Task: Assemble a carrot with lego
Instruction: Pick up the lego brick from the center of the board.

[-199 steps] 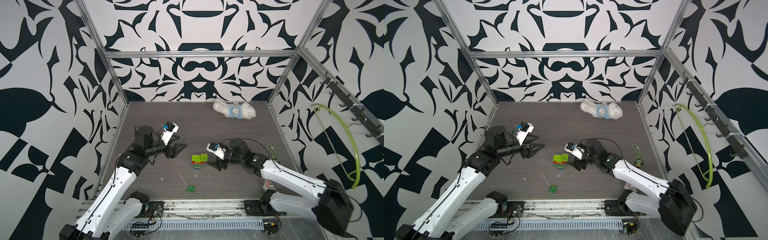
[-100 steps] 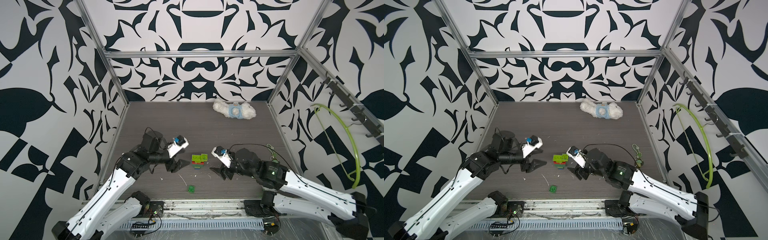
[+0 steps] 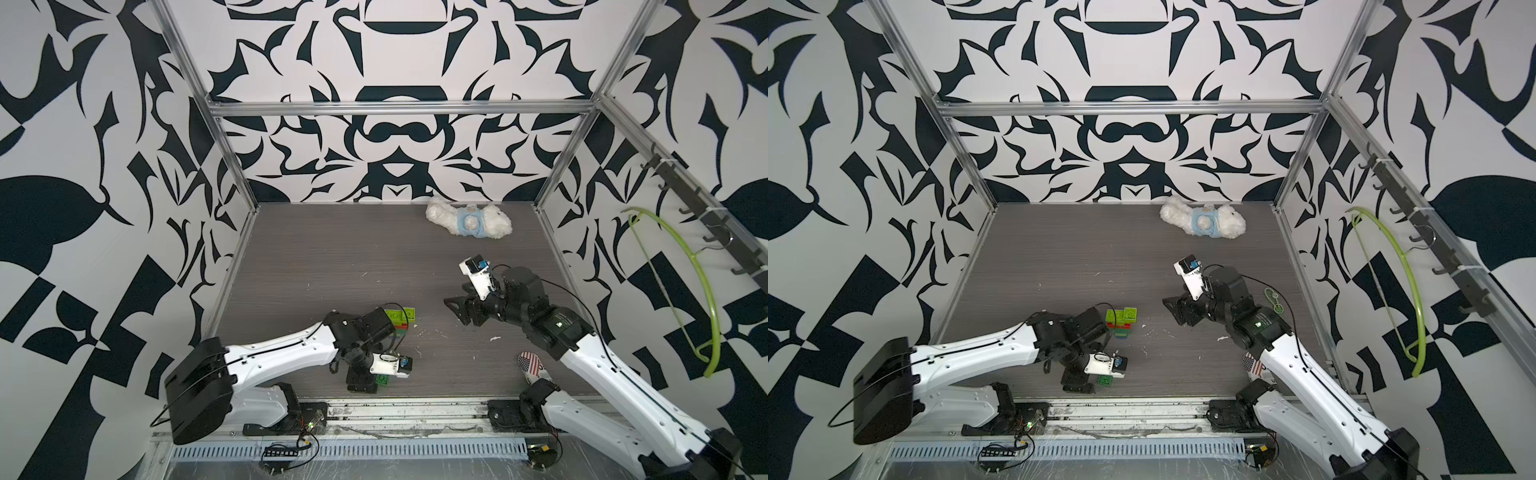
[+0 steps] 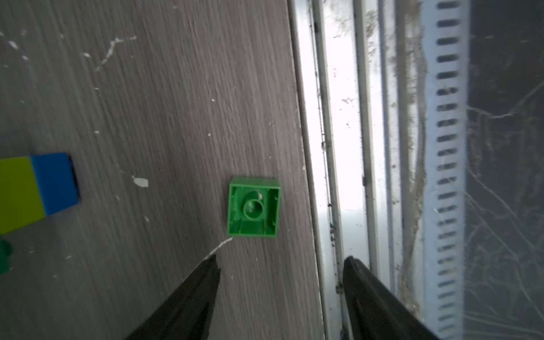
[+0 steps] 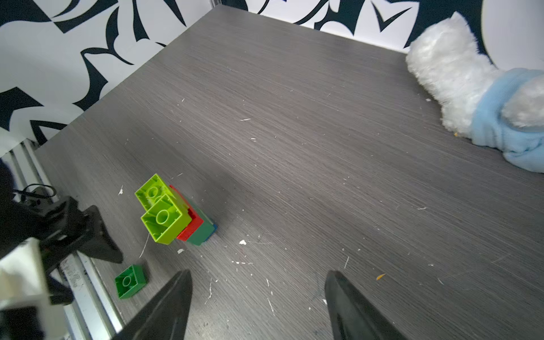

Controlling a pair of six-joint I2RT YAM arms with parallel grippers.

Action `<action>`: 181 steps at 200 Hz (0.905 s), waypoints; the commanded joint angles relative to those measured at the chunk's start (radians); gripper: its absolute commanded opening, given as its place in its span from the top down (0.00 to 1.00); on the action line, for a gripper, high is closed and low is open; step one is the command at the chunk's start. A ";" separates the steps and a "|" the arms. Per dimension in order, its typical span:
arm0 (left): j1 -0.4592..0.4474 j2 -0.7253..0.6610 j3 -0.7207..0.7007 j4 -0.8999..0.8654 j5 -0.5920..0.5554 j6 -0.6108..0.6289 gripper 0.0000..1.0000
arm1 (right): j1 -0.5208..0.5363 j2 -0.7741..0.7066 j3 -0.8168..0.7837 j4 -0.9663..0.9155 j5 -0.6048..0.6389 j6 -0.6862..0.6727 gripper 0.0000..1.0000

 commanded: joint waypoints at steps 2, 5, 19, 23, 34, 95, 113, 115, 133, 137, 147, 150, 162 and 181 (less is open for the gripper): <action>-0.016 0.039 -0.007 0.099 -0.091 -0.040 0.26 | -0.005 -0.012 0.016 0.003 -0.053 0.004 0.24; -0.016 0.042 -0.005 0.104 -0.092 -0.044 0.26 | -0.005 -0.015 0.016 0.001 -0.056 0.004 0.24; -0.017 0.057 -0.007 0.129 -0.102 -0.048 0.26 | -0.005 -0.020 0.016 -0.002 -0.060 0.002 0.24; -0.017 0.060 -0.009 0.133 -0.097 -0.049 0.26 | -0.004 -0.021 0.015 -0.001 -0.061 0.001 0.24; -0.021 0.074 -0.009 0.129 -0.079 -0.049 0.27 | -0.004 -0.021 0.016 -0.005 -0.061 0.000 0.24; -0.033 0.062 -0.050 0.118 -0.002 -0.047 0.32 | -0.004 -0.003 0.021 -0.011 -0.078 -0.005 0.26; -0.037 0.075 -0.058 0.139 -0.013 -0.056 0.40 | -0.005 0.005 0.022 -0.013 -0.082 -0.008 0.26; -0.038 0.077 -0.059 0.140 -0.014 -0.056 0.41 | -0.004 0.007 0.021 -0.013 -0.083 -0.008 0.26; -0.042 0.092 -0.062 0.149 -0.019 -0.052 0.45 | -0.004 0.017 0.025 -0.016 -0.088 -0.009 0.27; -0.043 0.093 -0.061 0.150 -0.019 -0.052 0.47 | -0.005 0.019 0.025 -0.019 -0.089 -0.010 0.27; -0.043 0.093 -0.062 0.155 -0.021 -0.051 0.51 | -0.005 0.022 0.027 -0.023 -0.091 -0.010 0.27; -0.043 0.092 -0.063 0.156 -0.024 -0.052 0.51 | -0.005 0.023 0.027 -0.023 -0.092 -0.010 0.27; -0.043 0.090 -0.066 0.158 -0.028 -0.053 0.51 | -0.005 0.023 0.026 -0.024 -0.096 -0.009 0.27; -0.043 0.086 -0.071 0.170 -0.027 -0.060 0.57 | -0.004 0.022 0.025 -0.023 -0.096 -0.009 0.27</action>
